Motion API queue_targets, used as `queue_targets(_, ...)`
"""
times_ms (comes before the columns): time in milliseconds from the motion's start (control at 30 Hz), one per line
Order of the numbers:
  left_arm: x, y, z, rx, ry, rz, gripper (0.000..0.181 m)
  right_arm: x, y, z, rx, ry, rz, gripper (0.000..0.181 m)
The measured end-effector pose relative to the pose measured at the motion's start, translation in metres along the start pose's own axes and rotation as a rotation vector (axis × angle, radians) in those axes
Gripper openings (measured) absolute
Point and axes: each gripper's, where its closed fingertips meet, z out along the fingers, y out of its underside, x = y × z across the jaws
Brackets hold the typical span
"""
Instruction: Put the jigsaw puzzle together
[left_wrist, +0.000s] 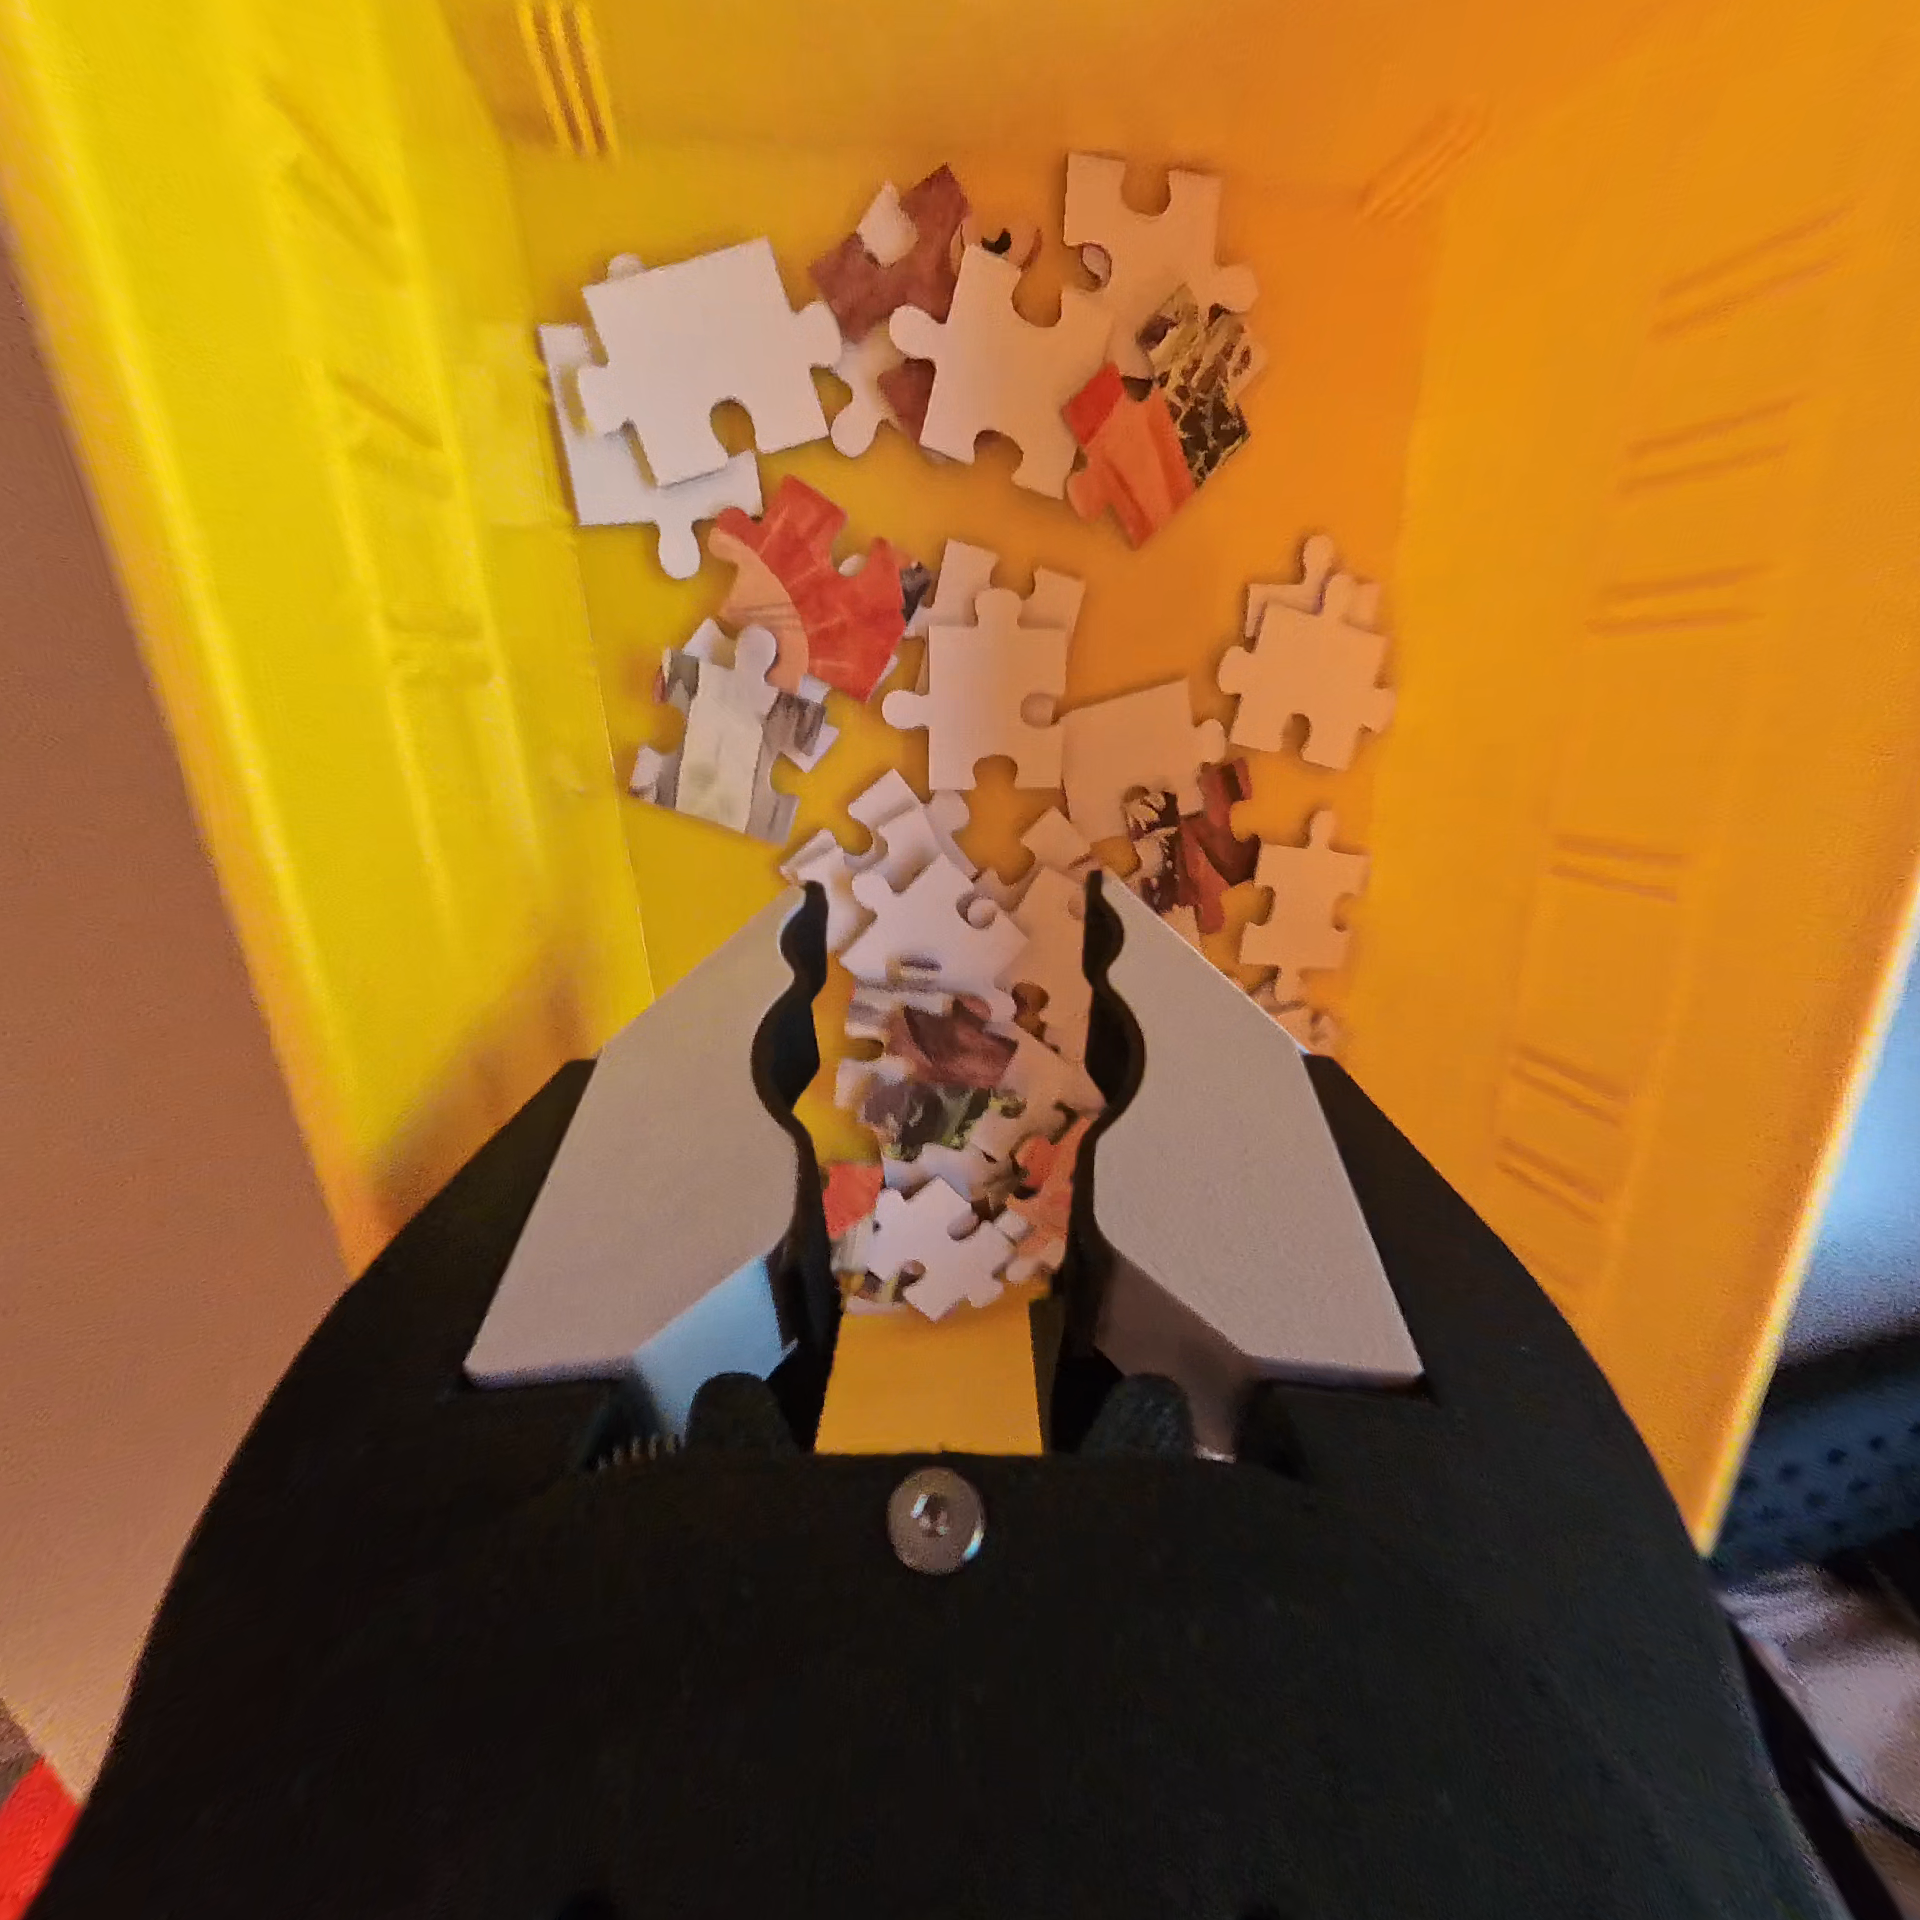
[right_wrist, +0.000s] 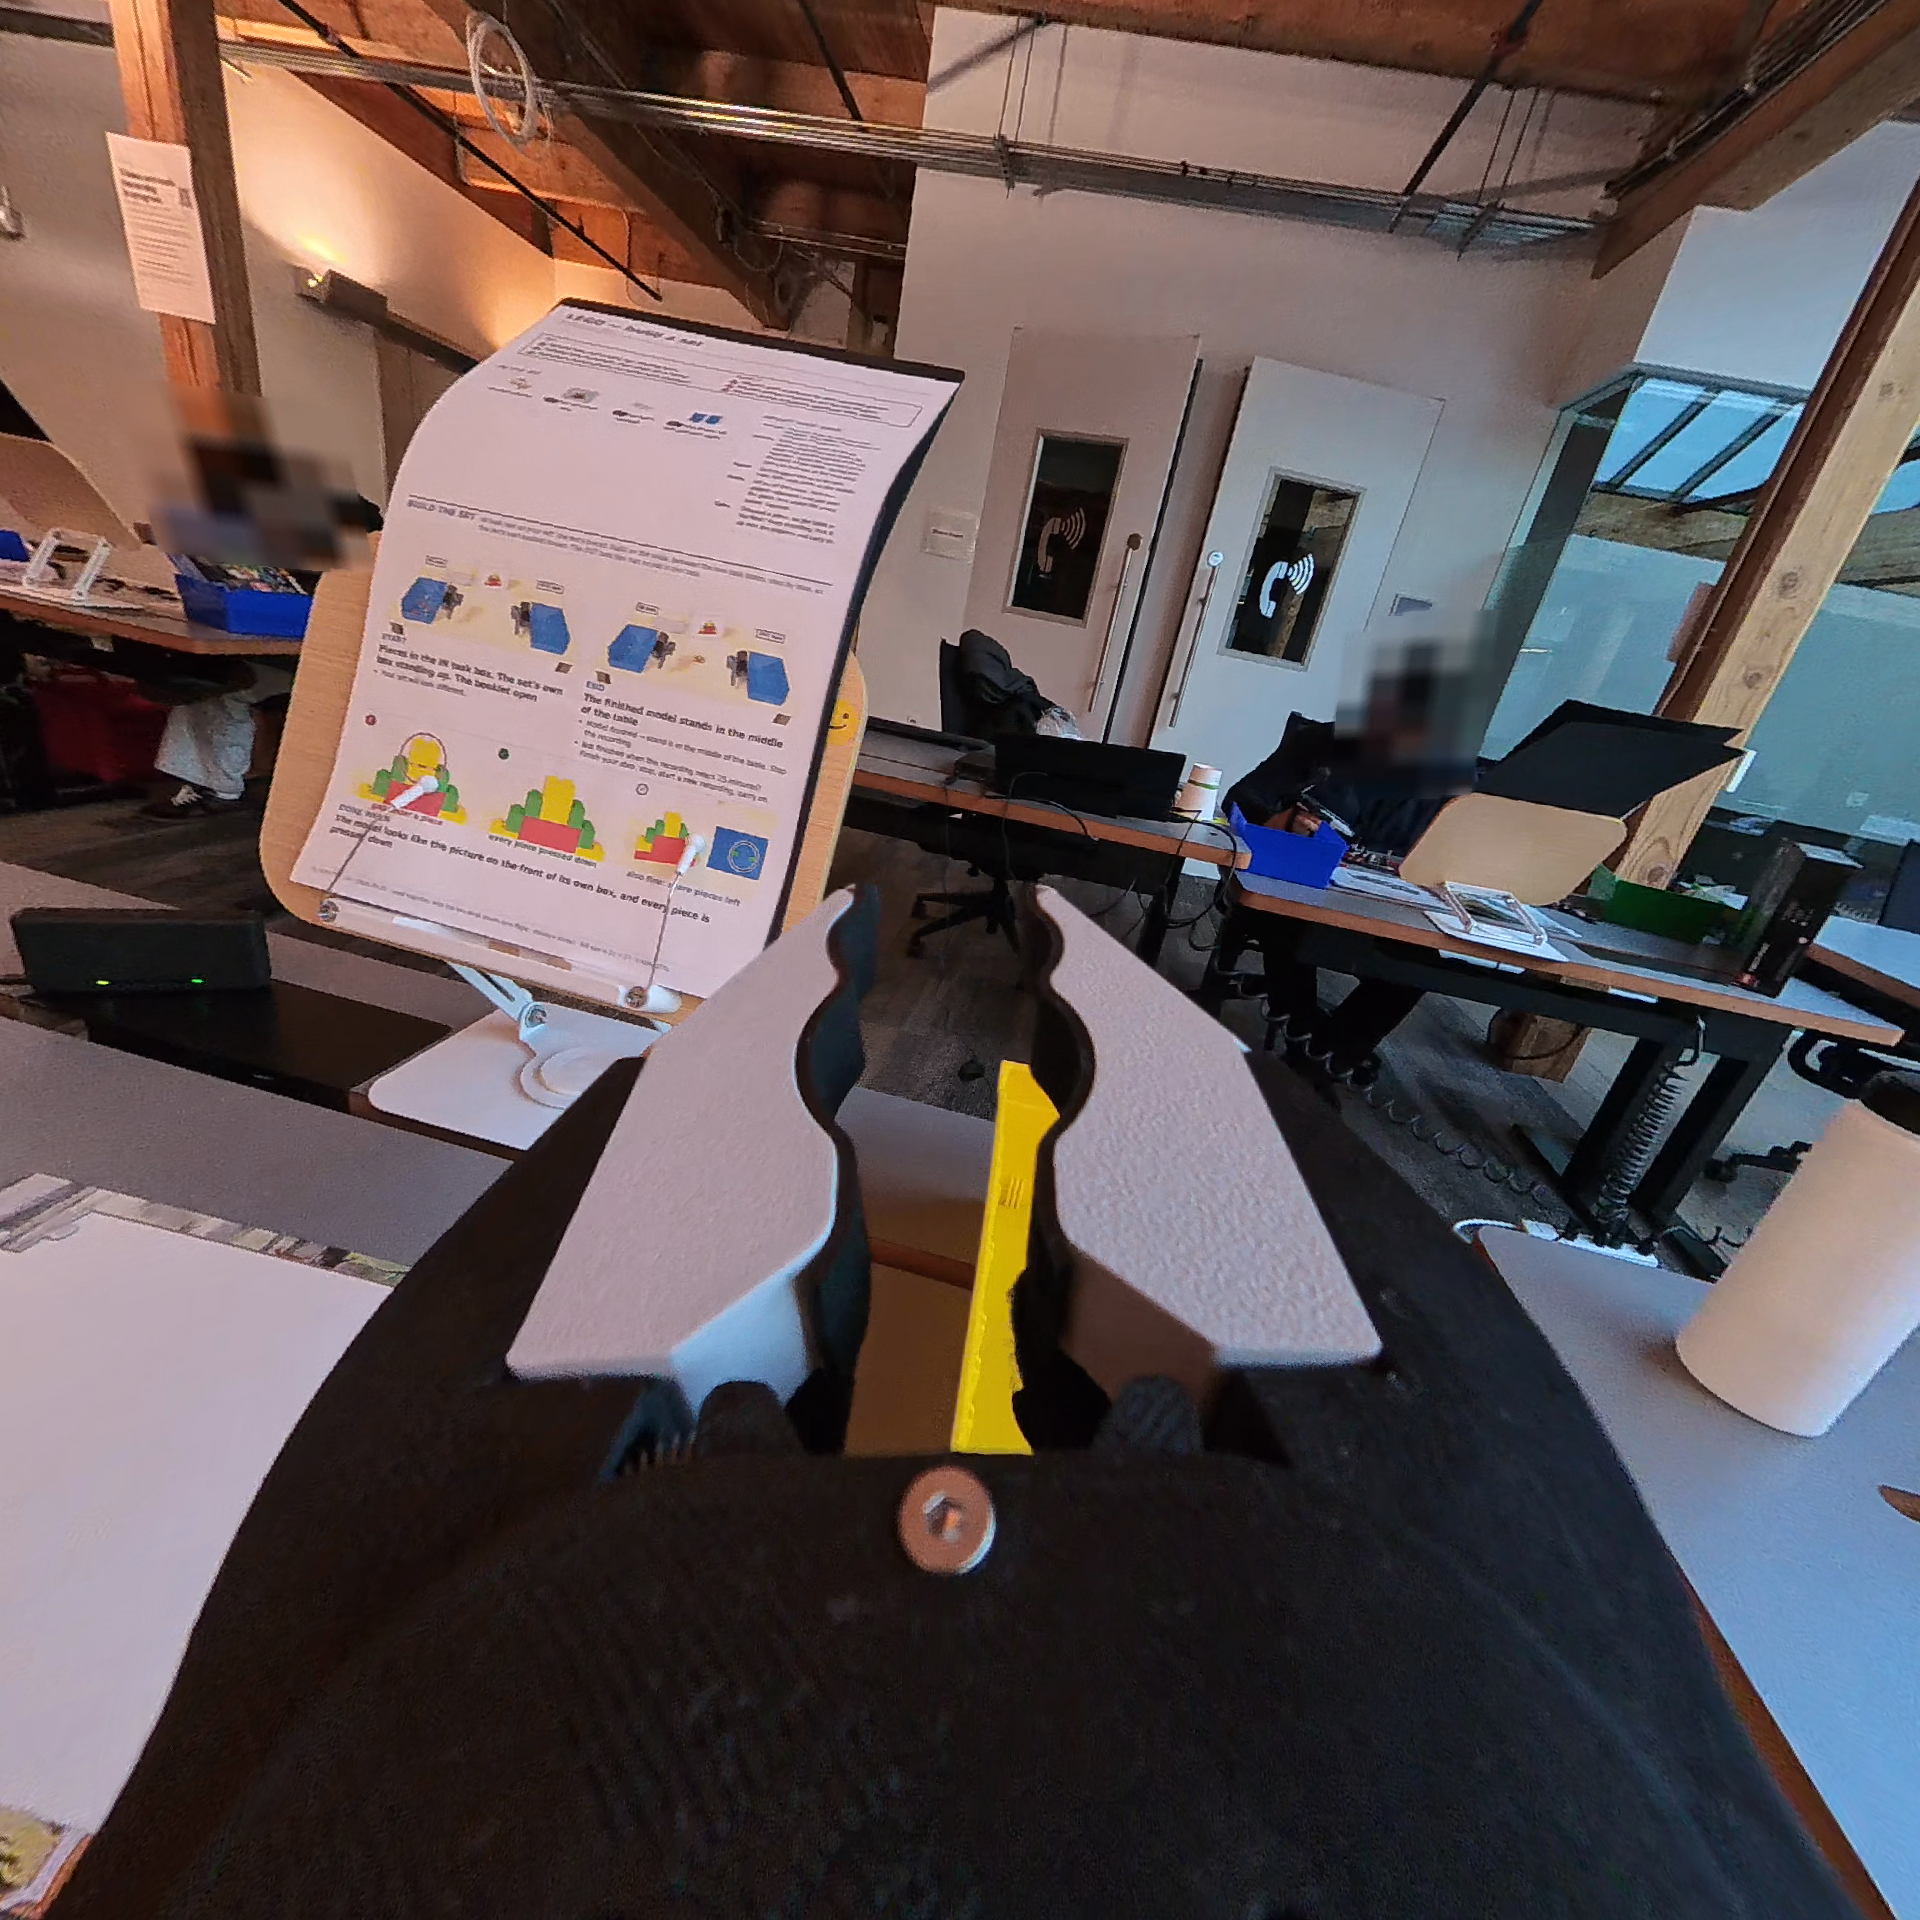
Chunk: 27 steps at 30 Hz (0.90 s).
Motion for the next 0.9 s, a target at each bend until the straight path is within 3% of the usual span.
queue_targets(300, -0.035, -0.043, 0.016, 0.134, -0.330, 0.176, 0.049, -0.004, 0.002, 0.003, -0.004, -0.022, 0.020, 0.026)
queue_targets(433, -0.033, -0.041, 0.026, 0.108, -0.313, 0.169, 0.050, -0.004, 0.001, 0.002, 0.003, -0.029, 0.039, 0.026)
queue_targets(533, -0.021, -0.038, 0.033, 0.091, -0.217, 0.141, 0.049, -0.004, 0.000, 0.002, 0.009, -0.034, 0.053, 0.026)
queue_targets(600, -0.027, -0.038, 0.030, 0.090, -0.244, 0.109, 0.056, -0.005, 0.000, 0.002, 0.009, -0.042, 0.062, 0.026)
queue_targets(900, -0.030, -0.034, 0.030, 0.066, -0.268, -0.019, 0.051, -0.010, 0.002, 0.005, -0.003, -0.056, 0.061, 0.026)
